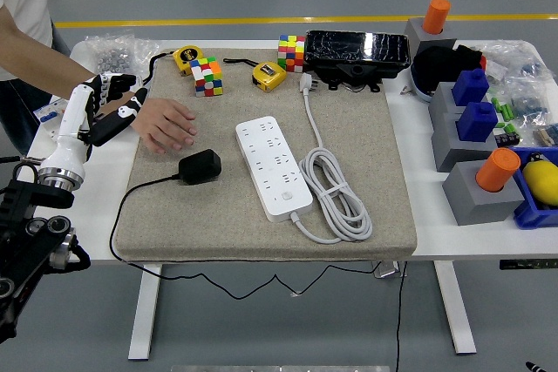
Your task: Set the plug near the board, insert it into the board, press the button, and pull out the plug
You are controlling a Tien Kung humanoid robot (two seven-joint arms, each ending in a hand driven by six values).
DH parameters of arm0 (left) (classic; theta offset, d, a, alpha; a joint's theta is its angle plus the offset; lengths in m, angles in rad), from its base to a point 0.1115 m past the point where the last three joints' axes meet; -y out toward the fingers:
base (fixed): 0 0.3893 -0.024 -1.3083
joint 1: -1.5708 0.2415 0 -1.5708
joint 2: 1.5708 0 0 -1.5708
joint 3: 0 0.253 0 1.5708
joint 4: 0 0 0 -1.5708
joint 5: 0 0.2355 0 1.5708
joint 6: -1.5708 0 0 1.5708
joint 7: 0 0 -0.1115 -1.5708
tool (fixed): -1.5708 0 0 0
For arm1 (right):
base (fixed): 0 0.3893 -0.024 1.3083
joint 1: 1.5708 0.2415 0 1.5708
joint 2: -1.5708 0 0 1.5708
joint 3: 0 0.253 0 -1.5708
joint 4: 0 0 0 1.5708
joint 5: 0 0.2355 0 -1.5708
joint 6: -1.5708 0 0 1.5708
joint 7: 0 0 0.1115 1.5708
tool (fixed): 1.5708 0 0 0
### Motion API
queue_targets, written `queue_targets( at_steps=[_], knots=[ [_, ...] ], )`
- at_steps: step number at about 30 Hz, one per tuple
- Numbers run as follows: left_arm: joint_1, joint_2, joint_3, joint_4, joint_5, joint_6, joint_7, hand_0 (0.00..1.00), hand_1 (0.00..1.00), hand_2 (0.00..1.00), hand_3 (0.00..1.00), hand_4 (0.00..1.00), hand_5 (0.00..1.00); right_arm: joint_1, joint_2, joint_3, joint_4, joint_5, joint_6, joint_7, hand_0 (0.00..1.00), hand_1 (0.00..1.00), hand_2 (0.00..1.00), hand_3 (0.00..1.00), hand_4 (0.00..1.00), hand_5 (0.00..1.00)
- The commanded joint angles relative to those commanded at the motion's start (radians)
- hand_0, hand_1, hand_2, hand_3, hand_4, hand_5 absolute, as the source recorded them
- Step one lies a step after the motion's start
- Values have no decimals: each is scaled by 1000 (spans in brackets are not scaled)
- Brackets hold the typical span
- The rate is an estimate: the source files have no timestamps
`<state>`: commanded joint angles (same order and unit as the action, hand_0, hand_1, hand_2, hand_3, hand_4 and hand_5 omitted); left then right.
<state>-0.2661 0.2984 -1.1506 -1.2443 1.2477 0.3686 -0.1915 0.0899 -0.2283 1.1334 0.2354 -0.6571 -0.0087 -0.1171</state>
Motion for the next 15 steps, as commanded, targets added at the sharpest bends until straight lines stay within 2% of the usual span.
queue_targets(
  at_steps=[6, 11, 15],
  knots=[
    [-22, -6, 23, 15, -5, -2, 2, 758, 750, 719, 662, 740, 442, 1, -21, -9, 2, 3, -4, 5, 536, 651, 646, 559, 898, 420],
    [-30, -3, 54, 19, -9, 0, -1, 756, 750, 719, 662, 740, 441, -8, -15, -10, -3, 2, -7, 13, 536, 650, 645, 559, 898, 420],
    [-34, 1, 82, 26, -1, 1, 1, 756, 750, 719, 662, 740, 441, -21, -7, 29, 7, -24, -10, 20, 536, 650, 645, 559, 898, 420]
  ],
)
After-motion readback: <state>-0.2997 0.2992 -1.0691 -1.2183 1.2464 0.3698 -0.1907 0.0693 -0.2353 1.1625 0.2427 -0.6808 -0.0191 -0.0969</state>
